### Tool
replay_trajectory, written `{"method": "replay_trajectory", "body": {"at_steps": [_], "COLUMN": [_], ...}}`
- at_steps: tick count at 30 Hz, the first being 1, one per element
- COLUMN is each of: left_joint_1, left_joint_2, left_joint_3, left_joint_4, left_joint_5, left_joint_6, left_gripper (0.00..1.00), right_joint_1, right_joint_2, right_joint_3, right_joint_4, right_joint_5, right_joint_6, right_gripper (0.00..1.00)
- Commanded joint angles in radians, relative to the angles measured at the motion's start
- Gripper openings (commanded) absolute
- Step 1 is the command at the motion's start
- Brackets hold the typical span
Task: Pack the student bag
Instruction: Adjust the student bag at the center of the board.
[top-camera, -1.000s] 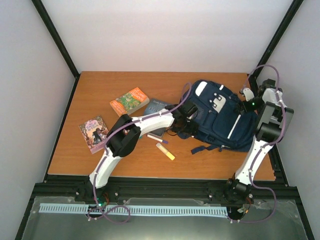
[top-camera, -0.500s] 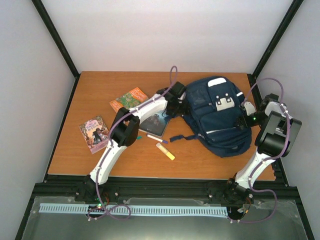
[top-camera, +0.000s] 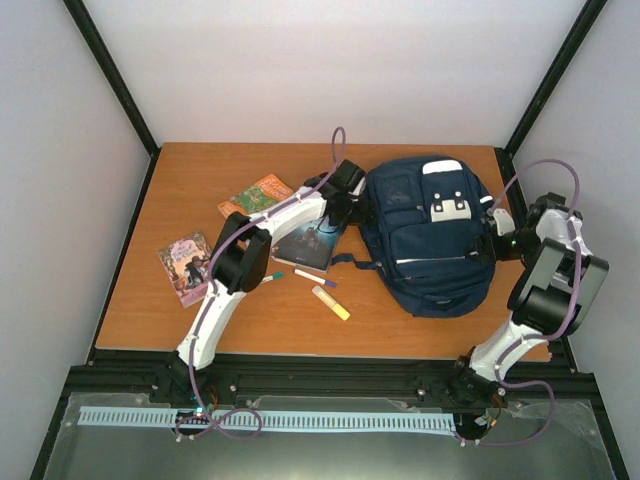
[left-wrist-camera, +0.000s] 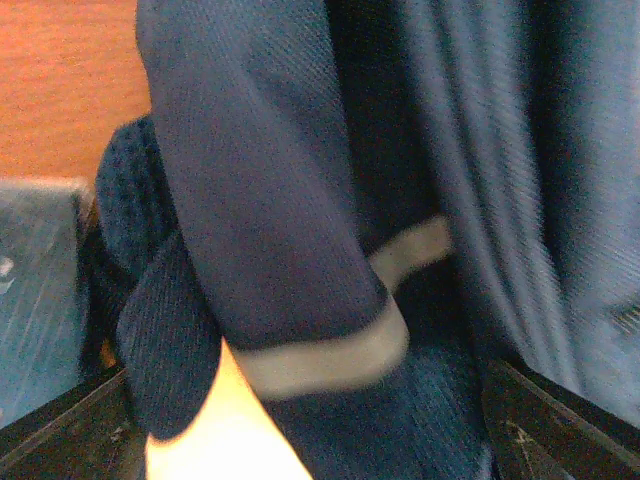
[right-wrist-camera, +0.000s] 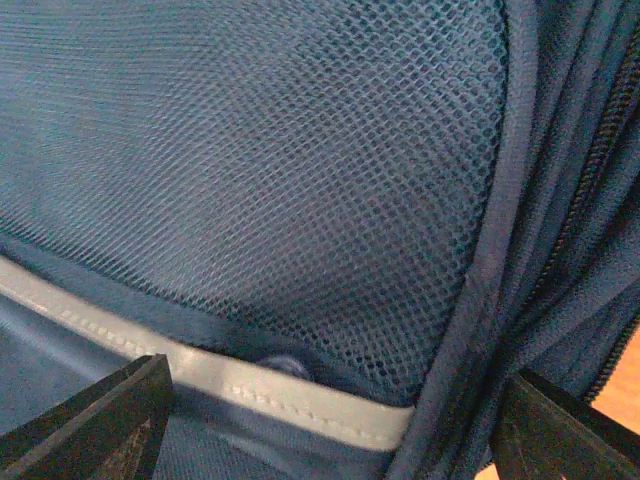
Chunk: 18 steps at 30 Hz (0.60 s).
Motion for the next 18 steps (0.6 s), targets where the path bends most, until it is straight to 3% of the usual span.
{"method": "replay_trajectory", "body": {"at_steps": [1, 9, 15, 18], "left_joint_1": [-0.021, -0.031, -0.042, -0.055], "left_joint_2": [-0.196, -0.416, -0.643, -0.725], "left_joint_3": [-0.097, -0.262, -0.51, -0.584], "left_joint_4": [0.051, 0.02, 0.06, -0.009], "left_joint_5": [-0.019, -0.073, -0.123, -0.16], "left_joint_6": [-0.009, 0.047, 0.058, 0.106], "left_gripper": [0.94, 1.0, 1.0, 1.0], "right_joint_1": [0.009, 0.009, 0.016, 0.038], "right_joint_2": [-0.134, -0.258, -0.33, -0.367], "right_joint_3": [-0.017, -0.022, -0.018, -0.02], "right_joint_4": [-0.083, -0.092, -0.104, -0.114], "right_joint_5": [-0.069, -0.043, -0.065, -0.117], "right_joint_6": [0.0, 0.035, 0.025, 0.009], "right_gripper": [0.86, 0.87, 0.87, 0.87]}}
